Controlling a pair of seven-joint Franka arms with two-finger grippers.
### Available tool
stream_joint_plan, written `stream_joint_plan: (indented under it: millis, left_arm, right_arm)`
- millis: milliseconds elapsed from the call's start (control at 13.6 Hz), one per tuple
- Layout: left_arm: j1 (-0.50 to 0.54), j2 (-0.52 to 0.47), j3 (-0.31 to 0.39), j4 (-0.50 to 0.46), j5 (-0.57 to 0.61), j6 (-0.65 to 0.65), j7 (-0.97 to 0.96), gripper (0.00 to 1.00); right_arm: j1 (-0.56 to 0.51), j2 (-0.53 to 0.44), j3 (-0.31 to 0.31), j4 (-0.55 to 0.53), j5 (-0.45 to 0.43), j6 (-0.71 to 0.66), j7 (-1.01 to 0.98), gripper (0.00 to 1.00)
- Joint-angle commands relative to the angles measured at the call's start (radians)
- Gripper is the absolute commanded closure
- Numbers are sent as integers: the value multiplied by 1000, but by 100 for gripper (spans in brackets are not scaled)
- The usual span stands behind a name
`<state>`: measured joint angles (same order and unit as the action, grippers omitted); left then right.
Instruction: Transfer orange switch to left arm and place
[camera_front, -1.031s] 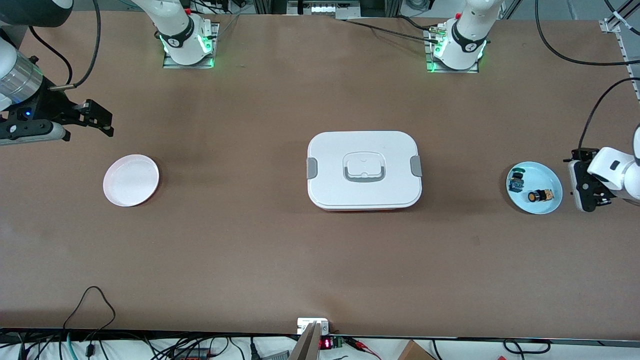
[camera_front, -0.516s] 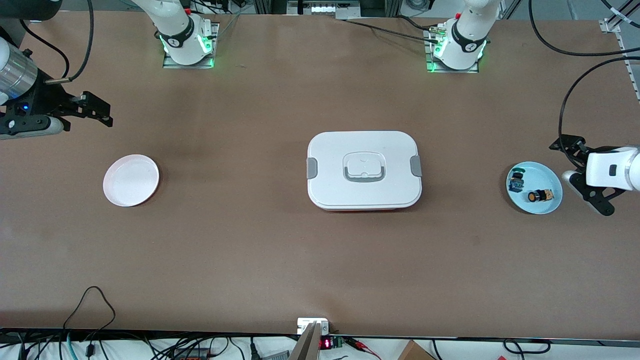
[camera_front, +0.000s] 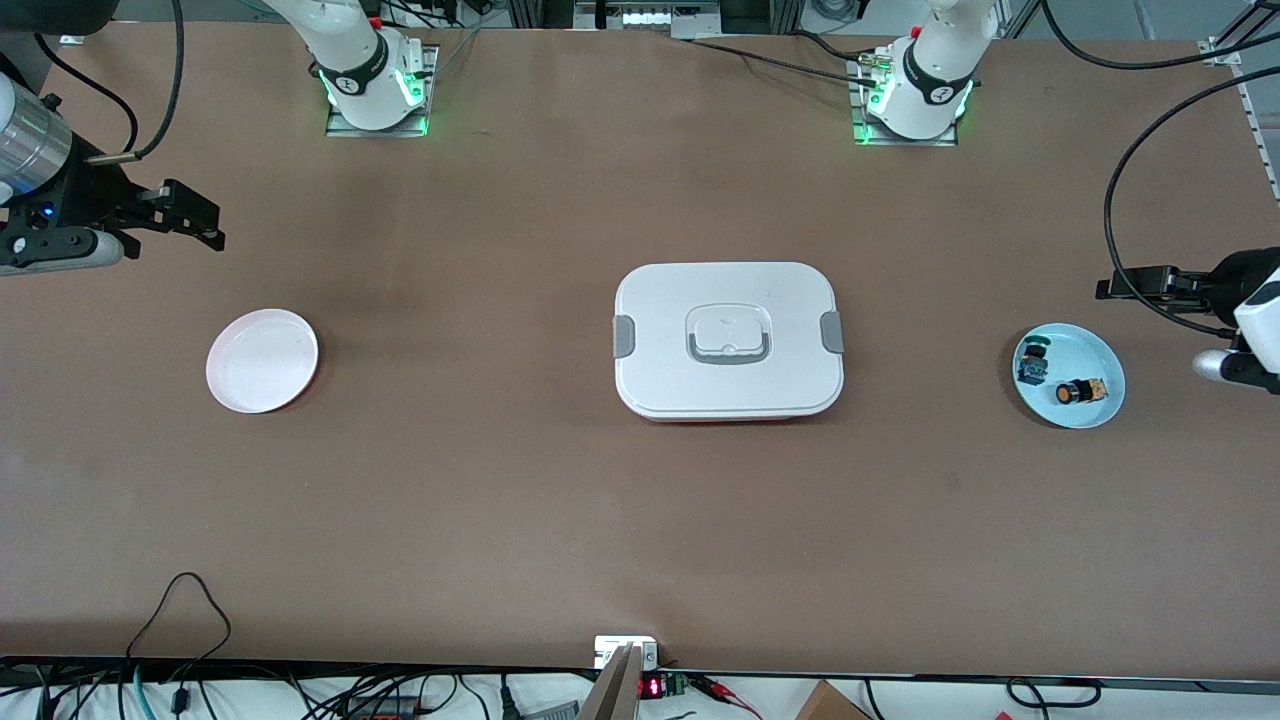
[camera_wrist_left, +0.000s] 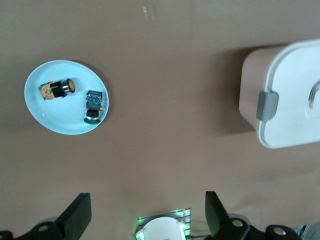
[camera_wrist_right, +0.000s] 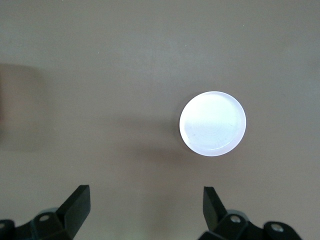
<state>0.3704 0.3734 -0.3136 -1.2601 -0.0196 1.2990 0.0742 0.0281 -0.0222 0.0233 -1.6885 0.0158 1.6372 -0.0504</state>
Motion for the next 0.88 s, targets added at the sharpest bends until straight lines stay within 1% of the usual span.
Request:
stream_joint_plan:
  millis: [0, 74, 147, 221, 368, 442, 516, 810]
  left_arm:
    - [-158, -195, 199, -258, -39, 226, -68, 0]
    - [-245, -241, 297, -319, -43, 282, -62, 0]
    - [-319, -282, 370, -376, -45, 328, -67, 0]
    - [-358, -322, 401, -431, -43, 373, -68, 0]
    - [-405, -390, 432, -527, -40, 433, -70, 0]
    - [-409, -413, 439, -563, -37, 456, -50, 0]
    - [-412, -425, 438, -576, -34, 462, -48, 0]
    - [-426, -418, 424, -565, -28, 448, -50, 0]
  right_arm:
    - [-1, -5, 1, 13, 15, -20, 9, 0]
    - [-1, -13, 1, 13, 15, -22, 11, 0]
    - [-2, -16, 1, 13, 15, -20, 11, 0]
    - [-2, -18, 0, 15, 13, -22, 9, 0]
    - [-5, -19, -9, 15, 13, -22, 0, 0]
    - [-5, -18, -13, 18, 13, -20, -6, 0]
    - [-5, -18, -13, 19, 15, -20, -6, 0]
    - [-4, -16, -10, 44, 15, -23, 7, 0]
